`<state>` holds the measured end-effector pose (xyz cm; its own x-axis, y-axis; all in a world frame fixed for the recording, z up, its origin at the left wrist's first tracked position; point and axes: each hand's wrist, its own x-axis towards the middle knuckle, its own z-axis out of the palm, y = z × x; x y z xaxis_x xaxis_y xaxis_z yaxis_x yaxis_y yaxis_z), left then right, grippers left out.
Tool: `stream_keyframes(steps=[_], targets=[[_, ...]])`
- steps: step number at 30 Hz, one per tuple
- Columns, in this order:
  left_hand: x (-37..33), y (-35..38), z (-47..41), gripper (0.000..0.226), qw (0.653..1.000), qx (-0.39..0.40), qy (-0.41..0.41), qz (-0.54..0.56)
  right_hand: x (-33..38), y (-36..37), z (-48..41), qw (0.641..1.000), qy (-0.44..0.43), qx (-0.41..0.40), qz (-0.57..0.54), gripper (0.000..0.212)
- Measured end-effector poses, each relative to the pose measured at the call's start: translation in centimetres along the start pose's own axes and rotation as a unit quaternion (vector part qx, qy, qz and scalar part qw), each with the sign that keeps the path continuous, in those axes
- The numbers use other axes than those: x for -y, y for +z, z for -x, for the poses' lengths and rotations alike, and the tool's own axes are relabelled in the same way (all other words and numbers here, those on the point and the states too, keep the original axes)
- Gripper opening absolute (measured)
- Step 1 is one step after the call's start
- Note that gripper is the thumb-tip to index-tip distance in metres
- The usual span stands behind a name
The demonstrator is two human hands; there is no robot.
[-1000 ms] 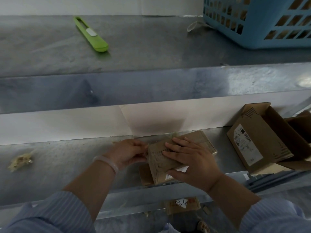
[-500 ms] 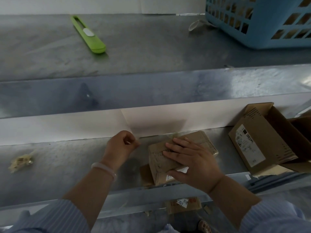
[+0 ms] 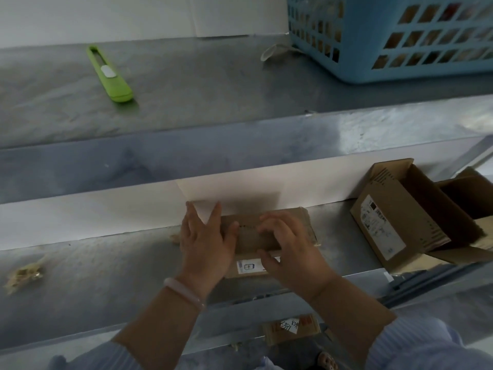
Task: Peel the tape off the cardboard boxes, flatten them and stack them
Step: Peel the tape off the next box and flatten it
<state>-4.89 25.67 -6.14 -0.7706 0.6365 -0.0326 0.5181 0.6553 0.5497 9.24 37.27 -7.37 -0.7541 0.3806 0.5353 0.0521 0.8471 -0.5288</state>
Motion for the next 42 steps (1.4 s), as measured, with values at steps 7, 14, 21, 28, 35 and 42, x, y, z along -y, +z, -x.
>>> stream_keyframes(steps=[7,14,21,28,35,42], targets=[[-1.1,0.9,-0.1,0.045,0.959,0.003,0.263,-0.106,-1.2,-1.2,1.6,0.993,0.081,-0.075,0.039,0.047],[-4.0,1.1,-0.4,0.034,0.942,-0.003,0.295,-0.159,-2.6,-3.4,5.1,0.919,0.364,-0.019,-0.148,0.029],[-4.8,2.9,-0.2,0.048,0.922,-0.032,0.278,-0.267,-2.5,-4.3,5.5,0.873,0.442,-0.097,-0.183,0.012],[-4.9,3.1,-0.2,0.049,0.926,-0.045,0.273,-0.258,-2.8,-5.1,5.3,0.894,0.436,-0.061,-0.086,0.007],[-5.0,3.3,-0.5,0.049,0.932,-0.059,0.263,-0.243,-4.1,-6.0,5.9,0.902,0.430,0.043,0.005,0.013],[-4.9,3.4,-0.4,0.048,0.930,-0.064,0.274,-0.237,-3.8,-5.9,5.1,0.910,0.408,0.006,-0.070,0.014]])
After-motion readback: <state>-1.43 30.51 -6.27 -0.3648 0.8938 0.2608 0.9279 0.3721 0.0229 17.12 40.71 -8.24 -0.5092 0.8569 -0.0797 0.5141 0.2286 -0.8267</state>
